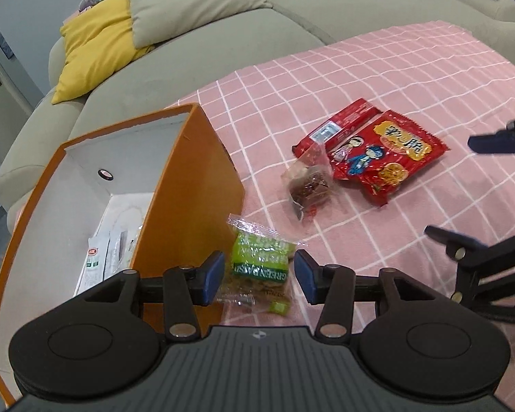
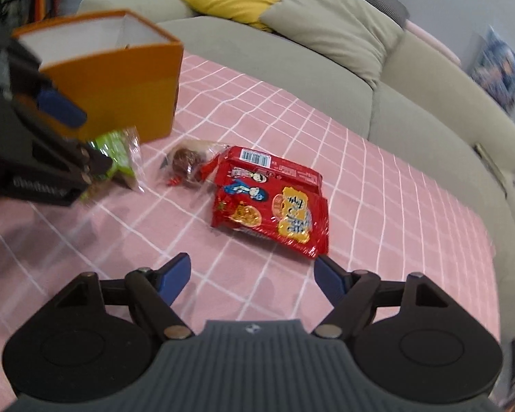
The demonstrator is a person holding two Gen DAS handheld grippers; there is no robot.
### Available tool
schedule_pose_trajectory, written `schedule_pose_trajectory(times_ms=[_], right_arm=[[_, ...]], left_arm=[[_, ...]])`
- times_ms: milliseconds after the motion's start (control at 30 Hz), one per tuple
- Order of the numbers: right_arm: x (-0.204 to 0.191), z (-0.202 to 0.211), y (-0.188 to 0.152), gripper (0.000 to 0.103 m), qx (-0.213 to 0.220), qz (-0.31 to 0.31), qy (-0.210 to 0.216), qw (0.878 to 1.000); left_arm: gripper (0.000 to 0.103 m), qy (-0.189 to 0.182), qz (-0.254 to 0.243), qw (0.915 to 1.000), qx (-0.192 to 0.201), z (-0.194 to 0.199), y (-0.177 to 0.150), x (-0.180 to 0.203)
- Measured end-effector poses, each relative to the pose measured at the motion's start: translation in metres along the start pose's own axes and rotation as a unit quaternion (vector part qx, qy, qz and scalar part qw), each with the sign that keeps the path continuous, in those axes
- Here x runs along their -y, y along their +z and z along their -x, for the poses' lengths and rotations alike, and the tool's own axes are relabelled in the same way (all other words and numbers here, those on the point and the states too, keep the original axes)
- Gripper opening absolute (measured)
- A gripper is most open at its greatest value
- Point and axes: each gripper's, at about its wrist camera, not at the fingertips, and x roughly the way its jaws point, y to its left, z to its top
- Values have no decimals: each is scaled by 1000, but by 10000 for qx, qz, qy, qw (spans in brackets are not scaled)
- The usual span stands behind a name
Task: Organize snacks
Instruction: 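Grasp the green Green Bean bag with the left tool while the right tool grasps the red snack bag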
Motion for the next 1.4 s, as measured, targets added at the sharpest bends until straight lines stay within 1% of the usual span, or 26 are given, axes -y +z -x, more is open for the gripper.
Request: schedule_pose_trajectory(times_ms=[100, 200, 400, 433, 467, 500, 533, 567, 600, 633, 767, 867, 1000, 1167, 1300, 1400], right_arm=[[3, -16, 1, 74, -56, 376, -125, 9992], [6, -30, 1, 70, -83, 669, -150, 9976], [9, -47, 1, 64, -33, 871, -95, 9961], [9, -49, 1, 62, 0, 884, -82, 9961], [9, -50, 2, 59, 40, 891, -74, 9960], [9, -52, 3, 56, 56, 897, -51, 9959], [9, -53, 4, 46, 54, 895, -7, 9960], [9, -54, 4, 39, 41, 892, 21, 9960], [7, -54, 5, 36, 30, 905, -10, 9959], [6, -55, 4, 28, 22, 923, -29, 9957], [1, -50, 2, 14, 69, 952, -21, 9954], [-4, -40, 0, 8, 75, 940, -1, 9955], [-11, -23, -1, 5, -92, 614, 87, 9980], [-24, 3, -8, 4, -380, -76, 286, 9988], [-35, 24, -14, 3, -630, -658, 590, 9941], [-45, 38, -18, 2, -853, -1056, 894, 9867]], left_arm=[[56, -42, -41, 9999, -141, -9, 4, 1], [56, -36, -119, 9996, -251, -17, 6, 5], [56, 8, -200, 9994, -264, -24, 9, 8], [55, 3, -207, 9994, -274, -24, 9, 9], [50, -10, -211, 9994, -279, -25, 9, 9], [48, 6, -217, 9994, -279, -26, 9, 9], [47, 21, -217, 9994, -280, -26, 9, 9], [46, 29, -204, 9994, -273, -25, 8, 9], [46, 23, -181, 9995, -267, -25, 9, 8], [44, 8, -139, 9996, -260, -25, 9, 7], [40, -63, 33, 9997, -249, -21, 7, 2], [39, -171, 252, 9992, -249, -16, 2, -2], [38, -374, 522, 9976, -264, -4, -9, -5], [38, -605, 724, 9952, -271, 14, -29, -6], [37, -787, 931, 9919, -344, 25, -45, -10], [37, -864, 1016, 9903, -382, 32, -58, -13]])
